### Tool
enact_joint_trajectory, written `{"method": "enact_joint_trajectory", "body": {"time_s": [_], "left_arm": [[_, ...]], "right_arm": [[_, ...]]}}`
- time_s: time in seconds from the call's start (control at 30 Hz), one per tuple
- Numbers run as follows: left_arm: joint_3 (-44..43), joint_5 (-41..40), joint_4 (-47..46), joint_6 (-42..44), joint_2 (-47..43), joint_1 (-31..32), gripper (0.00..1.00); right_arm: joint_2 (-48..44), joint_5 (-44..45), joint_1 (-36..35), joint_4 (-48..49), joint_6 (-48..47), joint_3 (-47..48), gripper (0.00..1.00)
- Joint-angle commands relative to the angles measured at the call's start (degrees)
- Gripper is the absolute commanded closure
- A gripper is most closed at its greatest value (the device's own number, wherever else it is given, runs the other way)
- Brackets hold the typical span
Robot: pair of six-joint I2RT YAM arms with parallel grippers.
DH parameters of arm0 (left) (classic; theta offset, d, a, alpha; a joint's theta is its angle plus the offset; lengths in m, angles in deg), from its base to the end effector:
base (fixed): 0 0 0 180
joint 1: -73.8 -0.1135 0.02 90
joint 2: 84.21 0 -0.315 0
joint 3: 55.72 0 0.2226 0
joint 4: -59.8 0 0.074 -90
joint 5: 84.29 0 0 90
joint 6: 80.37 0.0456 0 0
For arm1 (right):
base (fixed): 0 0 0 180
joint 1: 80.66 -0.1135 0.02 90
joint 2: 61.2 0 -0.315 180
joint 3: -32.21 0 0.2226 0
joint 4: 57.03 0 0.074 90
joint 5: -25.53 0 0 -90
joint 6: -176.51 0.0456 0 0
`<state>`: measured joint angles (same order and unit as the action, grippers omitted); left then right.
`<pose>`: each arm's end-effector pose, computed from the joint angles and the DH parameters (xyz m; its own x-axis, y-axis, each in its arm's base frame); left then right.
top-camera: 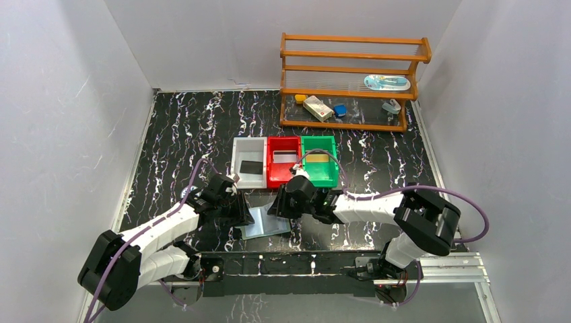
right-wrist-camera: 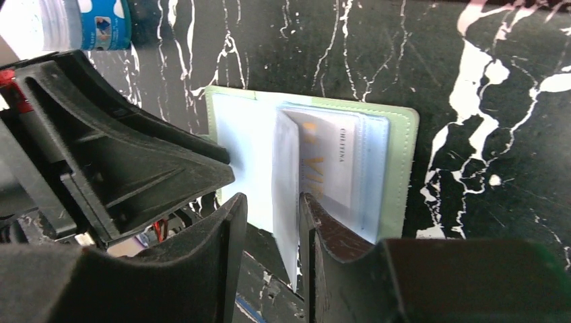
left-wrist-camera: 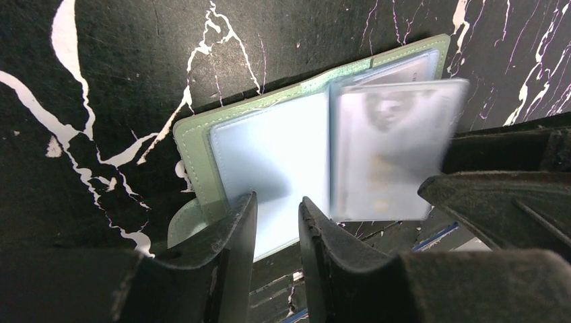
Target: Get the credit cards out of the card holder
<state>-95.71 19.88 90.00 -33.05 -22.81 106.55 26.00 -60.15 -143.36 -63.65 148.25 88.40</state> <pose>0.1200 -0.0905 0.2162 -0.9269 -0.1853 -0.3265 0.0327 0.8265 -0.5620 0.1361 0.2561 0.2405 -0.8890 0.1926 -0.4155 -0.1599 0.7195 0.6758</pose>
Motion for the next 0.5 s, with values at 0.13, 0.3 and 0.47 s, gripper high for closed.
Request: {"method": "enact_joint_trajectory", "body": {"time_s": [0.13, 0.3, 0.47], "left_arm": [[0.47, -0.85, 0.98, 0.16, -0.94, 0.29, 0.72], [0.14, -1.27, 1.69, -0.17, -2.13, 0.23, 0.73], [-1.68, -5.72, 5.55, -1.93, -7.01, 0.22, 0.72]], "right_arm": [[-2.59, -3.17, -0.21, 7.80, 0.56, -0.91, 0.58], [-0.65, -7.18, -0.19, 12.83, 1.13, -0.78, 0.57], [2.88, -10.93, -0.23, 17.35, 2.19, 0.30, 0.55]]}}
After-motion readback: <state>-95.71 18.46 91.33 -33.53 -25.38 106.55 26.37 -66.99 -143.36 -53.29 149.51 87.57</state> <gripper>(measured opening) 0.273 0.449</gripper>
